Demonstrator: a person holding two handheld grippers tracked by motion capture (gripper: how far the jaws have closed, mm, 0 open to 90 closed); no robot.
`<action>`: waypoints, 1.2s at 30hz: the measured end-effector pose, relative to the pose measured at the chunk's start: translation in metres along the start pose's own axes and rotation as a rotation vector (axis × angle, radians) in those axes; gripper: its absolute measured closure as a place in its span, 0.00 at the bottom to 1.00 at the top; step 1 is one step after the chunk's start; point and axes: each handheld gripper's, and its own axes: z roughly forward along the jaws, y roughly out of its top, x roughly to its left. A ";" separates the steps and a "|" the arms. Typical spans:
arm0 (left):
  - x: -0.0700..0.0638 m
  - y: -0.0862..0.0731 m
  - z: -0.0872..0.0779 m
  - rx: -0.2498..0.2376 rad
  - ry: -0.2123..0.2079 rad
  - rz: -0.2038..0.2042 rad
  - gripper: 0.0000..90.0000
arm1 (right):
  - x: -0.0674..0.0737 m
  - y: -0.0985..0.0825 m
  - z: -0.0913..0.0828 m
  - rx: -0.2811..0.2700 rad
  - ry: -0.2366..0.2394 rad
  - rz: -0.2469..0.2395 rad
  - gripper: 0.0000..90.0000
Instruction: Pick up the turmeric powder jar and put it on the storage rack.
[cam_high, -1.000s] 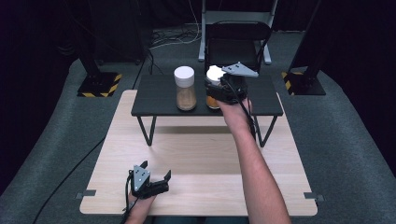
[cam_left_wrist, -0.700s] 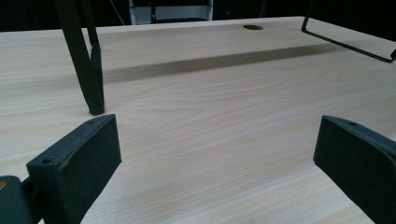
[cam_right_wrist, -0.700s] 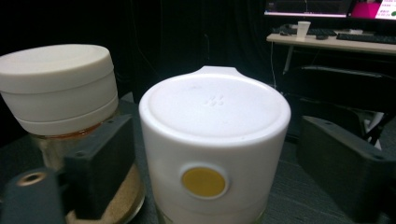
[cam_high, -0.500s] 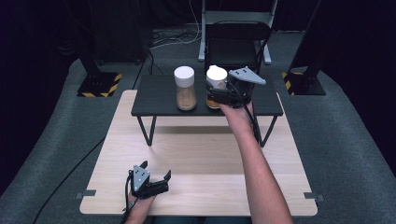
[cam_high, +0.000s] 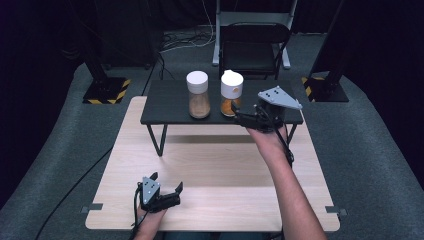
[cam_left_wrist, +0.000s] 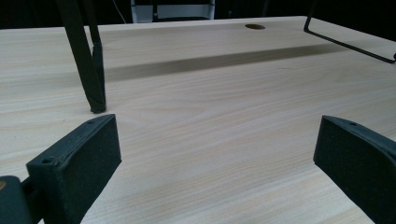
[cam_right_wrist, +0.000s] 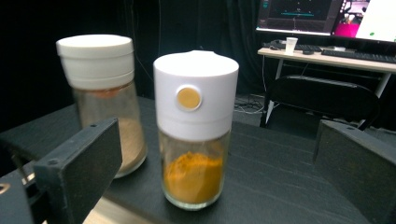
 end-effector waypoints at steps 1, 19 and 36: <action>0.000 0.000 0.000 0.000 0.000 0.000 0.00 | 0.001 -0.001 -0.003 0.002 -0.001 -0.005 0.00; -0.001 0.000 0.000 0.002 0.002 0.003 0.00 | -0.003 -0.031 -0.032 0.012 -0.030 0.000 0.00; -0.001 0.000 0.000 0.002 0.005 0.000 0.00 | -0.020 -0.078 -0.060 0.039 -0.069 0.066 0.00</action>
